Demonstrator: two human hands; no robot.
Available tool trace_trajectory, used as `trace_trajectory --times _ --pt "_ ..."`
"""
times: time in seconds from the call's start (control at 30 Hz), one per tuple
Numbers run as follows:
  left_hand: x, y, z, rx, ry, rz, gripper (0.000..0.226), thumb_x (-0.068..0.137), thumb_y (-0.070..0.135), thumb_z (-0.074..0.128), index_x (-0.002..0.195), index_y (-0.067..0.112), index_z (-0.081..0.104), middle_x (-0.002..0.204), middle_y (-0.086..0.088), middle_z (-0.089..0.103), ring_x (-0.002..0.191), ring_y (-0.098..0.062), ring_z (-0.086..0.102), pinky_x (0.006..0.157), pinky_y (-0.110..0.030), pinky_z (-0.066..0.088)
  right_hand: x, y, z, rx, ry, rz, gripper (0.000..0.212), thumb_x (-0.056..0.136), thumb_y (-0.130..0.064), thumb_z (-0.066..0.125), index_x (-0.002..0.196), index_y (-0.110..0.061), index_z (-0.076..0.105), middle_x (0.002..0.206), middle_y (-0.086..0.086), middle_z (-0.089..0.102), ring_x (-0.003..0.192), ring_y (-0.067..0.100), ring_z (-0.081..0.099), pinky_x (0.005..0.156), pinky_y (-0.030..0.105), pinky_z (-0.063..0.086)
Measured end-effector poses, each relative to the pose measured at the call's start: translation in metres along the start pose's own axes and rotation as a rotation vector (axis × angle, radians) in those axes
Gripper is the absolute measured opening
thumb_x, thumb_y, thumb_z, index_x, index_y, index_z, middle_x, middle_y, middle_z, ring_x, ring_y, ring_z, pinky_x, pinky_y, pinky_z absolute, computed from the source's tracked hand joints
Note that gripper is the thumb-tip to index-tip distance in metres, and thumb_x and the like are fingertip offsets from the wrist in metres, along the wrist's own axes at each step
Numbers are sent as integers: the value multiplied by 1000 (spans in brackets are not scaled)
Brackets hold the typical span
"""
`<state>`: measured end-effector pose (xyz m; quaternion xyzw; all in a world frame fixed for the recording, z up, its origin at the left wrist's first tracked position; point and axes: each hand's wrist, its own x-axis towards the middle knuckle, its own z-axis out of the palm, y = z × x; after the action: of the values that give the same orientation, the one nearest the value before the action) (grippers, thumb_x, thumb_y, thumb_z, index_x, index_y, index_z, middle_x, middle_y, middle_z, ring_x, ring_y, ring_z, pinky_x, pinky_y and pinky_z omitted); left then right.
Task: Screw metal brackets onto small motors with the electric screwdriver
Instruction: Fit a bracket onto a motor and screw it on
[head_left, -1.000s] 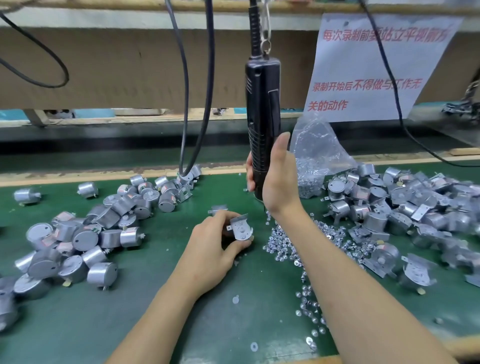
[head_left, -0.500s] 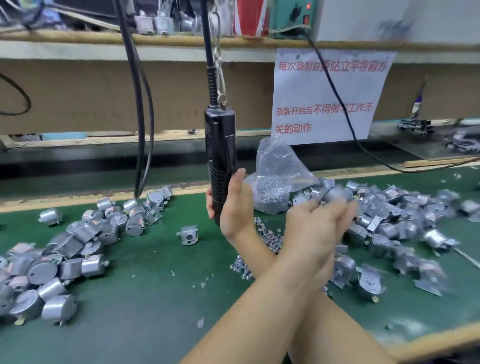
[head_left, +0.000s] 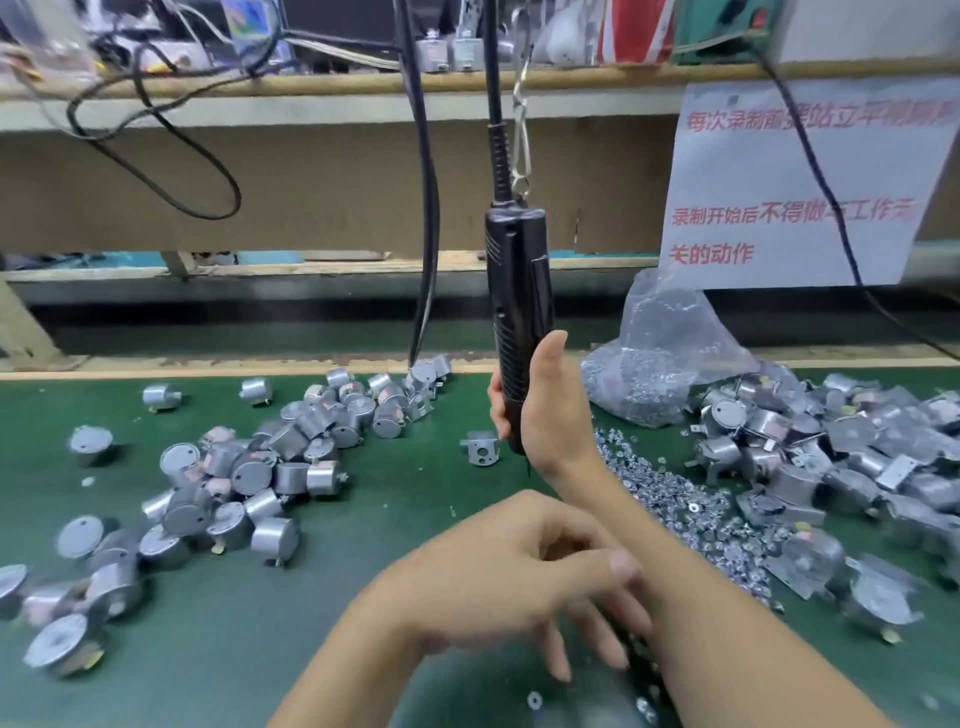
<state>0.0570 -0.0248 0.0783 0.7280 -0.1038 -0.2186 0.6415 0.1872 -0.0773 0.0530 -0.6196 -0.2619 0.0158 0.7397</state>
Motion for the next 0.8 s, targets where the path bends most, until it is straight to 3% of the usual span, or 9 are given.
trace_trajectory --times 0.1,0.17,0.23,0.3,0.37,0.43,0.6,0.7,0.8 --pt "-35 -16 -30 383 433 -108 15 97 26 57 93 19 68 84 5 75 78 -14 71 57 -26 53 -5 0 7 -1 -42 -18 82 66 -103 29 61 -27 60 55 0 54 43 16 48 43 26 40" --pt "-51 -32 -50 714 795 -155 8 93 32 61 92 27 67 85 15 71 87 -10 66 73 -24 52 -9 -2 13 10 -61 -21 79 67 -102 31 63 -29 61 57 -1 56 45 15 50 43 26 43" --pt "-63 -48 -65 1004 1139 -267 26 89 39 65 108 22 65 108 3 64 108 -22 54 89 -34 46 -11 -1 16 10 -75 -28 77 69 -100 32 65 -29 61 58 0 57 46 17 52 43 29 44" --pt "-72 -62 -77 1082 1378 -387 51 84 48 68 122 15 57 132 -16 47 120 -38 37 91 -51 41 -14 -3 19 8 -83 -19 77 70 -99 34 65 -27 60 59 2 58 46 18 52 43 33 45" --pt "-78 -76 -87 1011 1426 -558 78 80 66 63 139 22 40 152 -21 21 133 -44 21 96 -62 36 -17 -2 20 9 -90 -14 78 71 -99 35 66 -25 59 60 2 58 46 19 52 45 33 45" --pt "-80 -89 -95 969 1370 -669 93 75 79 55 149 31 23 156 -19 8 136 -46 18 101 -63 32 -18 -2 21 9 -97 -12 79 71 -98 36 69 -23 58 60 2 59 46 18 52 45 31 46" --pt "-79 -105 -101 1001 1412 -397 87 74 63 70 142 16 41 133 -16 35 110 -40 40 91 -49 43 -21 -3 26 21 -92 -14 83 73 -97 37 73 -17 57 60 1 59 47 18 53 46 33 48" --pt "-77 -107 -105 987 1368 -290 76 76 50 76 135 14 46 123 -14 40 102 -39 46 95 -45 40 -22 -4 28 23 -100 -27 76 75 -96 35 69 -24 60 61 3 59 48 19 54 47 34 48" --pt "-74 -108 -104 967 1288 -193 70 76 43 77 133 19 45 119 -9 42 102 -37 50 94 -43 44 -22 -4 29 25 -102 -30 84 75 -96 35 72 -15 58 61 2 59 48 20 54 47 33 48"
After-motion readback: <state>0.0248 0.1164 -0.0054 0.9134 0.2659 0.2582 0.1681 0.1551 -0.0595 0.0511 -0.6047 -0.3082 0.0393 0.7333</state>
